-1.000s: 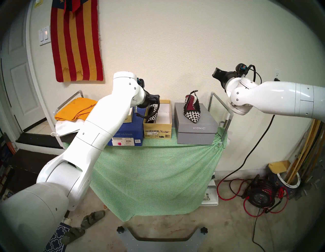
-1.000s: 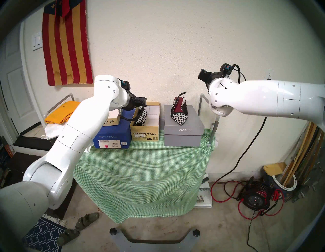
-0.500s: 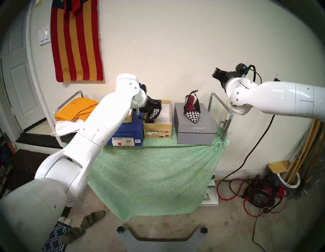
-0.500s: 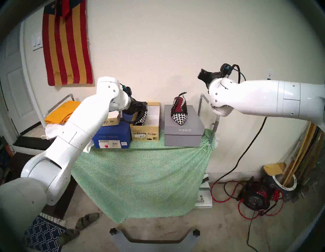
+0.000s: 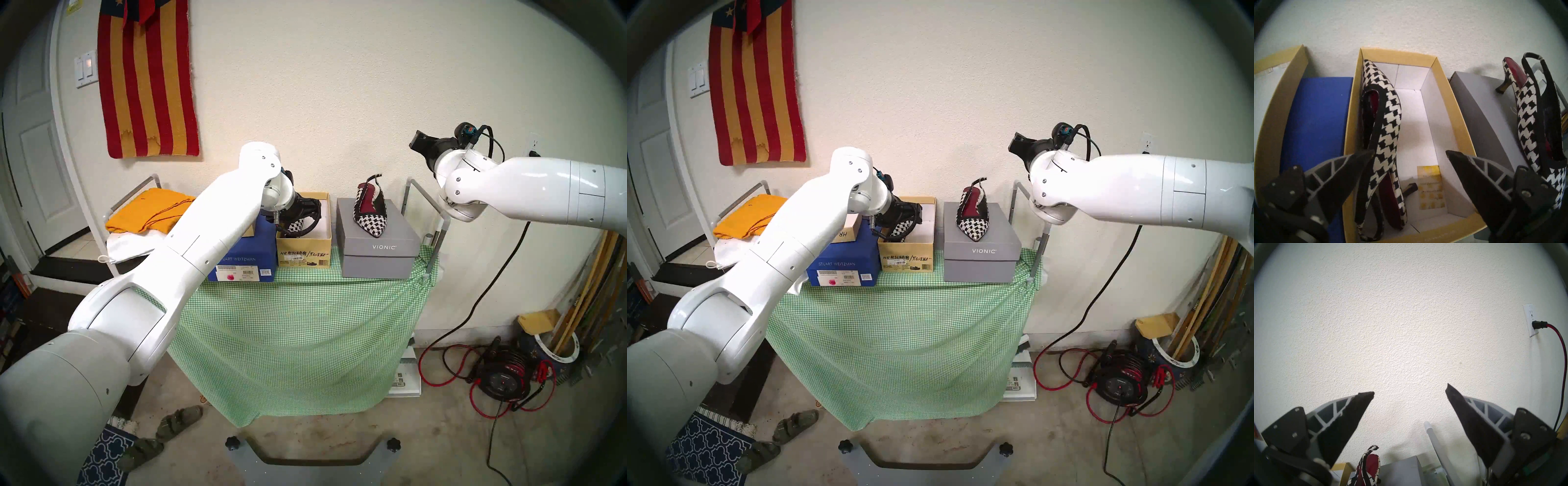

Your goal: Take shoe out of the box

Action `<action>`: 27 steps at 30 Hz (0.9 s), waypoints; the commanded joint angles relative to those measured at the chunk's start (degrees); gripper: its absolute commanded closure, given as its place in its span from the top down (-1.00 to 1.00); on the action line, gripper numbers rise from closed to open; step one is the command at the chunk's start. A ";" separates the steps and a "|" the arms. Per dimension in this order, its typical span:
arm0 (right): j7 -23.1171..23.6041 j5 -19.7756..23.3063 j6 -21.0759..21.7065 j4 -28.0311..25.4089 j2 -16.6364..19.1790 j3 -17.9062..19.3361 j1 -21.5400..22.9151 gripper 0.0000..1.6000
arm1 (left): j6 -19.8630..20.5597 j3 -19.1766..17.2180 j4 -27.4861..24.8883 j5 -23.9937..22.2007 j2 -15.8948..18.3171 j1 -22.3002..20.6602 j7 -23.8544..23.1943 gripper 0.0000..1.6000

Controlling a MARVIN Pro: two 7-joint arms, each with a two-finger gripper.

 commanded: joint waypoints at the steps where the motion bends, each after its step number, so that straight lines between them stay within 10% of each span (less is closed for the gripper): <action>1: 0.12 0.06 0.27 0.09 -0.12 0.09 0.09 1.00 | -0.07 2.45 4.49 -4.54 -1.23 -3.76 2.24 1.00; 27: 0.16 0.00 1.08 0.19 0.03 0.52 -0.09 1.00 | -0.07 20.32 21.46 -10.73 -9.42 -17.00 6.95 1.00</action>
